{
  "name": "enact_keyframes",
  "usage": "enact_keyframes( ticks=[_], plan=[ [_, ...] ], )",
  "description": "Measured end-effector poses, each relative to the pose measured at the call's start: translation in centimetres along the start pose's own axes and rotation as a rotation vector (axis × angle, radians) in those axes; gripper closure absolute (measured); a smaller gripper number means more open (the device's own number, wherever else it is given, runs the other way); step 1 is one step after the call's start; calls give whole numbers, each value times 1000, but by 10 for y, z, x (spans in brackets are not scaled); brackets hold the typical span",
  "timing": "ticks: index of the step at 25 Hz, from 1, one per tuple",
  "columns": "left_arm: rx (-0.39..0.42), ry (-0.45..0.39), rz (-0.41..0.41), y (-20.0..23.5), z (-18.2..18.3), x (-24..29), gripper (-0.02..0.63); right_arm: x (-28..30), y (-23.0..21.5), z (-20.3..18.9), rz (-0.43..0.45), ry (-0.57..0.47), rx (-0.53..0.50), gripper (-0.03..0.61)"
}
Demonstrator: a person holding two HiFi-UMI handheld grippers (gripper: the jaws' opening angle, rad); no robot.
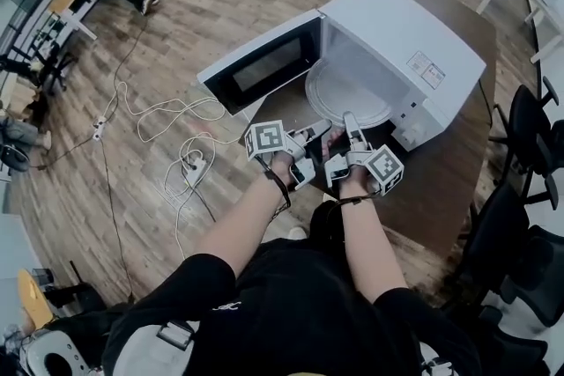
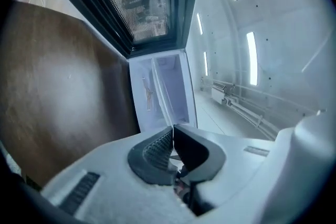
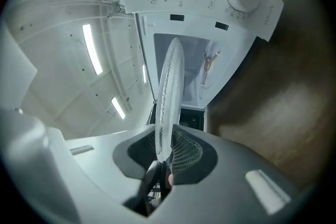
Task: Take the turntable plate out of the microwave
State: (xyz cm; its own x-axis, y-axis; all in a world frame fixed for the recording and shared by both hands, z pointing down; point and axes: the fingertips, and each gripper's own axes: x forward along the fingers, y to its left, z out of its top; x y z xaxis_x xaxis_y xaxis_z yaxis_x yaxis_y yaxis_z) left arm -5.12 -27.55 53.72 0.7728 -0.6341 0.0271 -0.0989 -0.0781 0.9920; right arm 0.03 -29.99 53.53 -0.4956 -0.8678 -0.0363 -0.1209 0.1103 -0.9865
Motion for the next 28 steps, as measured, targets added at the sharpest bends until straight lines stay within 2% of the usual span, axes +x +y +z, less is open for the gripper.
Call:
enact_keyframes(
  ticks=[15,17,19,21,23,28],
  plan=[
    [31,-40,-76,-44,-24,-74,597,-32,58,-59,98,83,11,514],
    [51,-40,-88,-53,-26,-82,606,-32,63,-62,105,87,-1,515],
    [110,-46,-84,-62,-27,-93,606,-32,65,-63,98,92,-15,515],
    [239,-69,-30,-66,-22,-105,606,-32,67,-64,103,95,-6,515],
    [425,-124,81,-65,-11,-120,606,-32,67,-66,105,99,0,515],
    [1047,-280,485,-68,17,-157,606,-34,77,-70,125,118,-2,514]
  ],
)
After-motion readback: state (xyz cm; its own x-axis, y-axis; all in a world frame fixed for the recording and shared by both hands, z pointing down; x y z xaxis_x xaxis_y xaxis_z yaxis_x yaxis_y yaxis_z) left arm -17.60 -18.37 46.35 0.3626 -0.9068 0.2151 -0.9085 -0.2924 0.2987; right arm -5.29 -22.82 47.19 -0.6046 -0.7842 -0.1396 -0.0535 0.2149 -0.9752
